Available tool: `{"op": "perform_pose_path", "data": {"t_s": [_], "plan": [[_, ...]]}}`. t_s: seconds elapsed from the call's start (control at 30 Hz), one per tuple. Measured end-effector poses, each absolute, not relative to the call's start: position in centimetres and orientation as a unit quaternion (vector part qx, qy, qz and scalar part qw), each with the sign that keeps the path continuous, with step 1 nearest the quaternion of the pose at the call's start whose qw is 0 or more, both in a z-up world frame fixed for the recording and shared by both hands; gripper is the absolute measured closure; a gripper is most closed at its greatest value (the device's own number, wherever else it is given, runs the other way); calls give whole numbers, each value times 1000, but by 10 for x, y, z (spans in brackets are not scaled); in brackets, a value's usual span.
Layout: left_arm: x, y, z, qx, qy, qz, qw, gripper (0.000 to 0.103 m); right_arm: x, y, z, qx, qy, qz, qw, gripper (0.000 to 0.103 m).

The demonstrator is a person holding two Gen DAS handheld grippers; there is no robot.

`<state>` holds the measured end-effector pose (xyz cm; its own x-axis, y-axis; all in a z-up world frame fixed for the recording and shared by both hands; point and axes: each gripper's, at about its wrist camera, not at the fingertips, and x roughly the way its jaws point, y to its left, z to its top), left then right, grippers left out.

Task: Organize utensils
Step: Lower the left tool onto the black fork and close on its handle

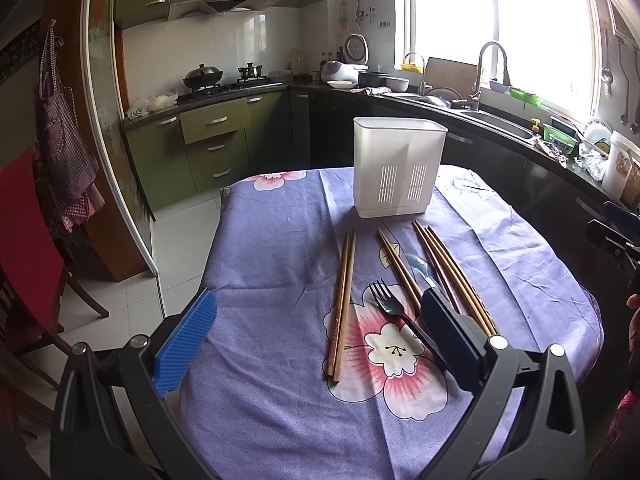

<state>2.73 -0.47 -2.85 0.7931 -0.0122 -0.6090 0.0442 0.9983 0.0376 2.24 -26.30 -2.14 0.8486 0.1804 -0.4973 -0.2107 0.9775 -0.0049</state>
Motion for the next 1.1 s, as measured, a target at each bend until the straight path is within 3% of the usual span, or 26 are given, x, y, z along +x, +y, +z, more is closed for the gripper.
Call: {"op": "perform_pose_path", "data": {"t_s": [0.4,0.7,0.77,0.87,1.0,1.07,1.1], "plan": [[102,-32,-73,13,437,-16,899,6,148,-252,-81,-45,403,99,908,4],[118,-52,-96,-33,508,-19,861,8,192,-252,-106,-66,450,94,885,4],[120,-57,-100,-39,523,-19,851,21,196,-252,-108,-68,455,99,882,4],[123,-64,-104,-48,546,-17,836,32,199,-251,-110,-70,459,107,879,4],[124,-71,-108,-56,563,-8,825,35,202,-244,-113,-73,461,126,876,4],[126,-72,-113,-81,580,-19,811,51,201,-240,-114,-76,460,133,875,4],[127,-74,-116,-89,588,-23,803,53,200,-239,-114,-77,459,136,874,4]]}}
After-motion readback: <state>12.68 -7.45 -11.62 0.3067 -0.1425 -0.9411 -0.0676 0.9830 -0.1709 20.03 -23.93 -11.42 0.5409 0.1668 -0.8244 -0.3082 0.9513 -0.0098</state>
